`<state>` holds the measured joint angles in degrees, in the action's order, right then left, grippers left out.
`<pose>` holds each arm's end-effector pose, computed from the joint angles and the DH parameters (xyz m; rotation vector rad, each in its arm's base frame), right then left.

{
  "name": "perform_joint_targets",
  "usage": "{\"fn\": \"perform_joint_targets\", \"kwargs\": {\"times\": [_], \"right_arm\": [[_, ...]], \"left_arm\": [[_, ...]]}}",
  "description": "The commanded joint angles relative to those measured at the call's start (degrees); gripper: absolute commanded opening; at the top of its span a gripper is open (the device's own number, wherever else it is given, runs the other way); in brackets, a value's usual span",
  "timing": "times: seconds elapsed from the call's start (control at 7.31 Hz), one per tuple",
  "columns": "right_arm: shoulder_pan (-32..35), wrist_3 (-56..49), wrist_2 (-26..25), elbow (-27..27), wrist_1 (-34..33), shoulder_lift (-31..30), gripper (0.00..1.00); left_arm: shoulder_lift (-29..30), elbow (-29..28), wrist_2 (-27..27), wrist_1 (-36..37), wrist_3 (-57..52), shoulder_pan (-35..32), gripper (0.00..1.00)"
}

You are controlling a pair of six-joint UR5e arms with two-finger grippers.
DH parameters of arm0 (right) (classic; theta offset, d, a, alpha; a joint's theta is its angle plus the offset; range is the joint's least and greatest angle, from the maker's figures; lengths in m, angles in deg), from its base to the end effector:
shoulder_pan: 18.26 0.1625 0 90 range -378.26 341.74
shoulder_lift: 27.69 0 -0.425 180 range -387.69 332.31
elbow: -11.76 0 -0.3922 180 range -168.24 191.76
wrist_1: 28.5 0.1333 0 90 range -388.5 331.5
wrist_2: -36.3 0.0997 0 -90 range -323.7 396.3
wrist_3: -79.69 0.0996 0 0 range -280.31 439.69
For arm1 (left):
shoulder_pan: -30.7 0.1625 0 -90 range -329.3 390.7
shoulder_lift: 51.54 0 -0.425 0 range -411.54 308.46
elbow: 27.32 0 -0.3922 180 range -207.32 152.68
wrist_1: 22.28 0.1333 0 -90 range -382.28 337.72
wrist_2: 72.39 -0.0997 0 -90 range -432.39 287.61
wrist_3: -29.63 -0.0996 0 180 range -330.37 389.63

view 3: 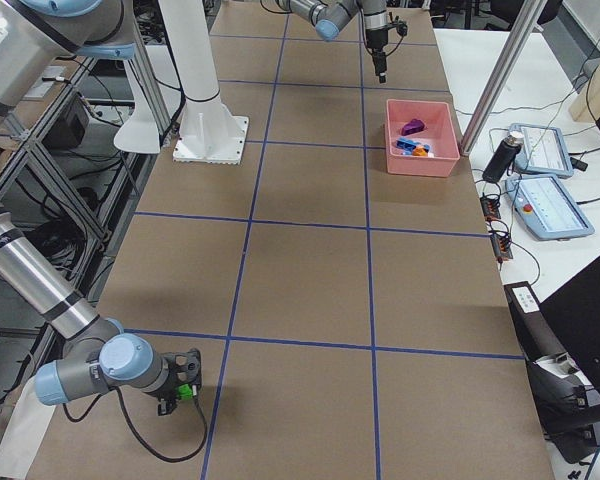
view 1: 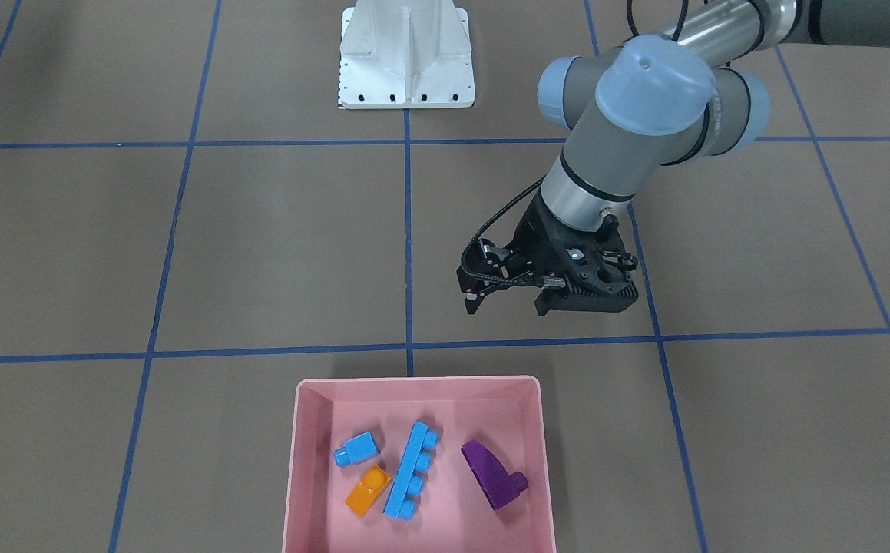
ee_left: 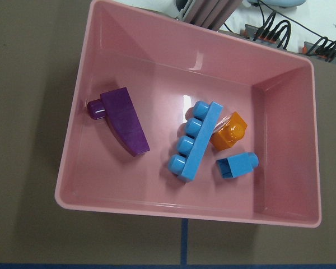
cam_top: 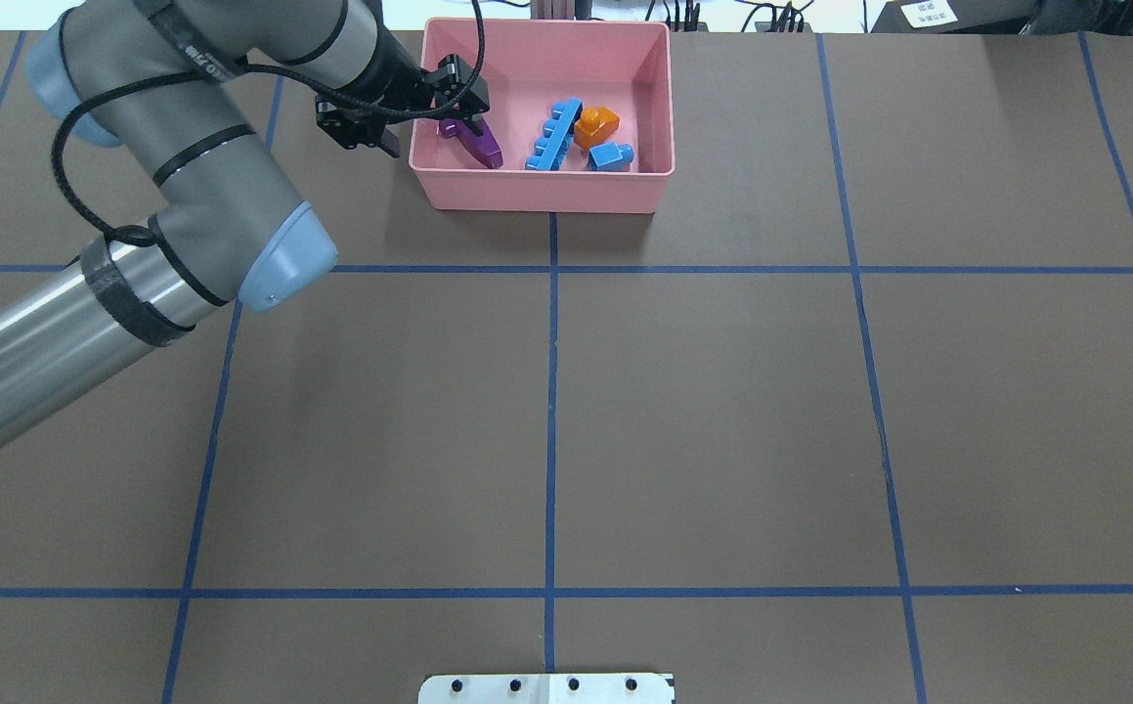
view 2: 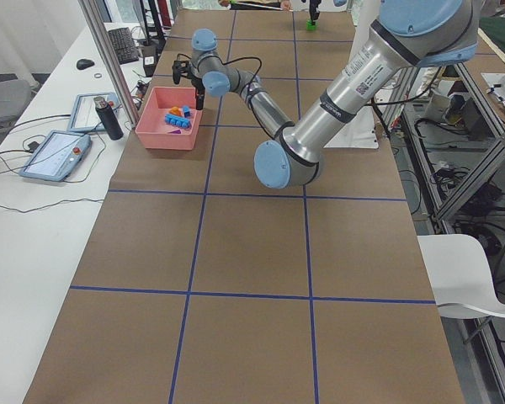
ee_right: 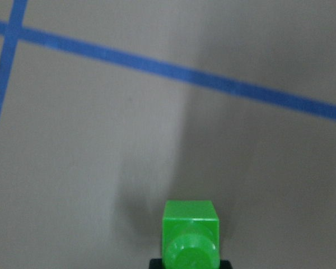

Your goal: Put all blocks into box

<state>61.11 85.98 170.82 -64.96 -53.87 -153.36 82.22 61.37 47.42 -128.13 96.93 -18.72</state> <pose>0.0393 -0.1345 0.8450 0.1434 -0.8026 -0.1778 0.3977 -0.5932 0.1653 0.2011 1.0800 -0.1540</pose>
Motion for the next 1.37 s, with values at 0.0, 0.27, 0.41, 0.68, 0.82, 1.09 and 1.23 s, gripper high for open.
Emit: {"fn": "perform_joint_targets", "kwargs": {"times": [0.0,0.27,0.41,0.68,0.82,1.09,1.23], "right_arm": [[5.6,0.3,2.1,-5.3,-17.7,13.4,0.00],[6.2,0.3,2.1,-13.0,-42.9,28.4,0.00],[6.2,0.3,1.7,-15.7,-56.7,37.5,0.00],[0.4,7.0,1.3,-14.7,-70.1,54.5,0.00],[-6.1,19.7,0.9,-12.6,-69.8,61.5,0.00],[-15.7,37.0,-3.3,-1.2,-69.5,79.6,0.00],[-18.5,41.5,-6.3,6.8,-69.3,89.1,0.00]], "left_arm": [[-3.9,7.1,1.6,10.2,-10.4,-0.2,1.00],[-8.1,9.6,1.2,12.3,-15.2,-1.2,1.00],[-8.8,9.7,1.2,12.4,-17.3,-1.5,1.00],[-11.4,9.8,1.6,12.4,-22.1,-3.2,1.00],[-13.5,9.9,1.7,12.4,-27.7,-4.5,1.00],[-14.4,9.2,1.7,12.6,-32.1,-7.1,1.00],[-16.1,9.2,1.7,12.5,-34.9,-8.0,1.00]]}}
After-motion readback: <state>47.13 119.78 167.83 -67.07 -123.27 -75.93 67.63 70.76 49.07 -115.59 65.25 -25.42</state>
